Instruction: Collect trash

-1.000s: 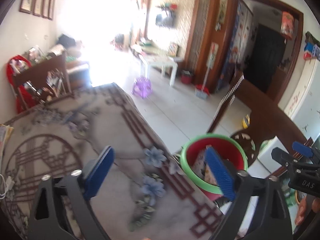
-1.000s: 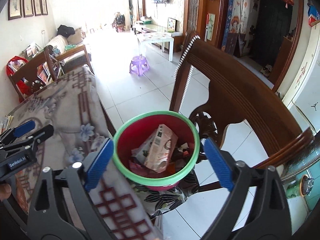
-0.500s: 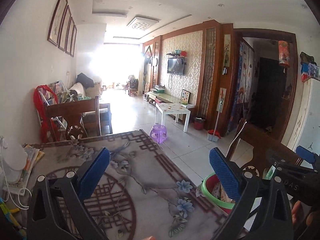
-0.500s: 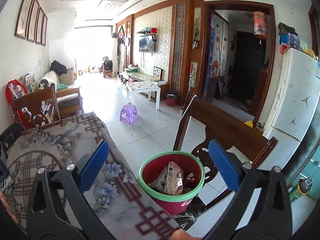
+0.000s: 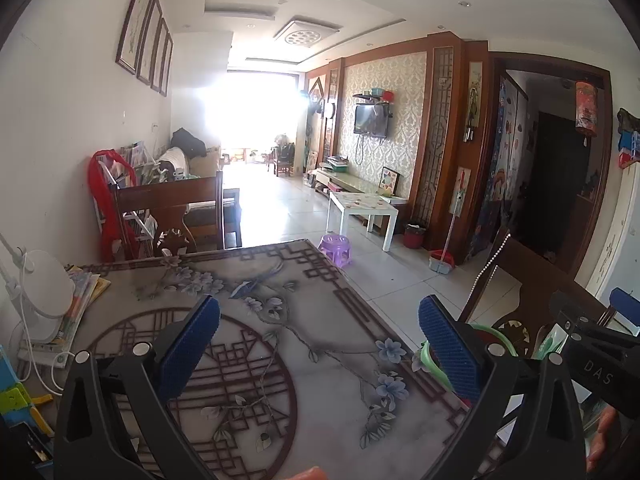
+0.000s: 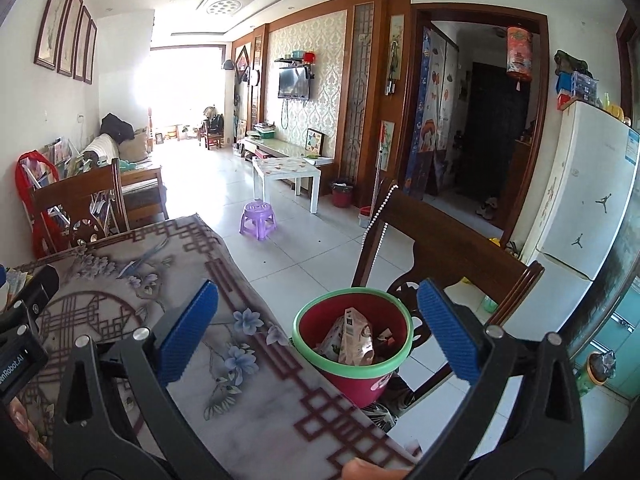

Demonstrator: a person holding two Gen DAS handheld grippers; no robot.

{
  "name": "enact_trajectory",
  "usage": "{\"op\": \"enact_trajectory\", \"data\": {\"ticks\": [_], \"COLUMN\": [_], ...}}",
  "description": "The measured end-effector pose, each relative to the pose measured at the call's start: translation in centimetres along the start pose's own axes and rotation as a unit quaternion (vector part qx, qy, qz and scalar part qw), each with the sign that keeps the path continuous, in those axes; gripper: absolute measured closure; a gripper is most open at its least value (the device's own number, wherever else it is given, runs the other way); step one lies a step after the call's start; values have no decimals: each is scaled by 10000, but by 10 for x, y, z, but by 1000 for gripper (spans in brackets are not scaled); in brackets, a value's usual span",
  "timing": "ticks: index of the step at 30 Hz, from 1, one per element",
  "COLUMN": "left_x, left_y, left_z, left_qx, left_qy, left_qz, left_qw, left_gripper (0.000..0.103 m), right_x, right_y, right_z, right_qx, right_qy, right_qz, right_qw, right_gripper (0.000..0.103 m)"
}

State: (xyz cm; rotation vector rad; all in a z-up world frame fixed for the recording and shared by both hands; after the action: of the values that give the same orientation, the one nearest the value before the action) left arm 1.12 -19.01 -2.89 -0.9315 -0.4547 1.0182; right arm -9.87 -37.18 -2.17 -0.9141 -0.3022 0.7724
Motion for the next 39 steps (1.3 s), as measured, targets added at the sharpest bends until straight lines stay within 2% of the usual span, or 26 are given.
{"op": "enact_trajectory", "data": {"ticks": [39], "left_x": [-3], "left_y": [0], "left_z": [3], "left_qx": [53], "left_qy": [-17], "left_qz": [-50], "left_qw": [10000], "left_gripper": [8], "right_x": [1], "right_y": [-2], "right_z": [0], "right_qx": [56], "right_qy": [-10], "right_qz": [127], "right_qw": [9999], "right_gripper": [5]}}
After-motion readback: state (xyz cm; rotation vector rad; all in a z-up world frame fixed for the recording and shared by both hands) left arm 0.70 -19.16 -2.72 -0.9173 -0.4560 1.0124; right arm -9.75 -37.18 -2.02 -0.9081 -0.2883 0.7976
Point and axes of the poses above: each gripper's, at about its wrist camera, not at the fingertips, and z roughly against the way its jaws point, x to its left, y to its underside, the point moved 8 cm from there along -z, roughly the way its jaws point, and after that the axes turned 10 degrees about x, right-handed, at the moved point
